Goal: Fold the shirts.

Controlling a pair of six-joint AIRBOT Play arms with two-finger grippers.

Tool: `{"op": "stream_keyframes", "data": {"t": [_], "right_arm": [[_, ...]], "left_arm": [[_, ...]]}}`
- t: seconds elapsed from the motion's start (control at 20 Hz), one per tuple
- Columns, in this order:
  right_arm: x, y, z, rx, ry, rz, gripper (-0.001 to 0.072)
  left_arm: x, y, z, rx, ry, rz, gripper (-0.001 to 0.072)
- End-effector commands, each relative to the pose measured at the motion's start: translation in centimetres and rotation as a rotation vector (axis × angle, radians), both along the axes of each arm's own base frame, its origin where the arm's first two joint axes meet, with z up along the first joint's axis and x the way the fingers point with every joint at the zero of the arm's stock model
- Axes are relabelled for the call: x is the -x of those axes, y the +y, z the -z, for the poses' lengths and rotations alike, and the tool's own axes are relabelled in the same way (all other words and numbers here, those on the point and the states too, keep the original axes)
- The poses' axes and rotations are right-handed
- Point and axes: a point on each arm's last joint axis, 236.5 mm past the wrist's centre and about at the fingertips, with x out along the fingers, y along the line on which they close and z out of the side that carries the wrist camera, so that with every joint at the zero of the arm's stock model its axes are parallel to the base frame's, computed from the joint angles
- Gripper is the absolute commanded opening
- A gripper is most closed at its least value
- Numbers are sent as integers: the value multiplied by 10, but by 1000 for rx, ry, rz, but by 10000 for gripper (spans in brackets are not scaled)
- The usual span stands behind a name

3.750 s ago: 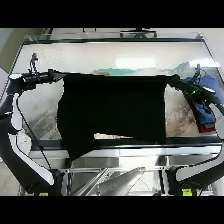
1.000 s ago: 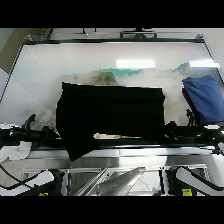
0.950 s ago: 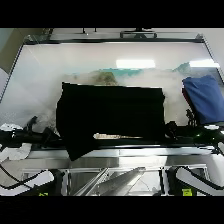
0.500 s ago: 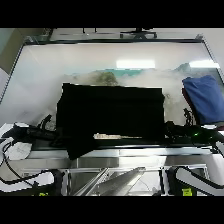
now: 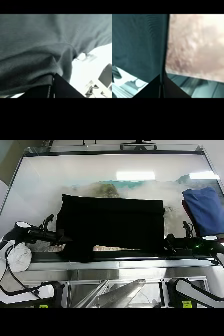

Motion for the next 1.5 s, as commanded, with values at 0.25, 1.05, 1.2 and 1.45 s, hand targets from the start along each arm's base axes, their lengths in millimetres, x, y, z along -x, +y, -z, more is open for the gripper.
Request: {"op": "stream_keyframes", "data": {"t": [0.25,1.05,1.2,1.45], "right_arm": [[-57,-46,-52,4,-110,129,19],[-234,-41,-23,178,-408,132,20],[-234,-44,-9,204,-409,112,21],[-241,-70,-41,306,-502,20,398]], "left_arm": [[-70,14,-113,-77,-359,38,27],[-233,5,-46,-60,-427,152,30],[-253,2,-37,-31,-443,149,32],[-271,21,-55,-82,-482,170,337]]}}
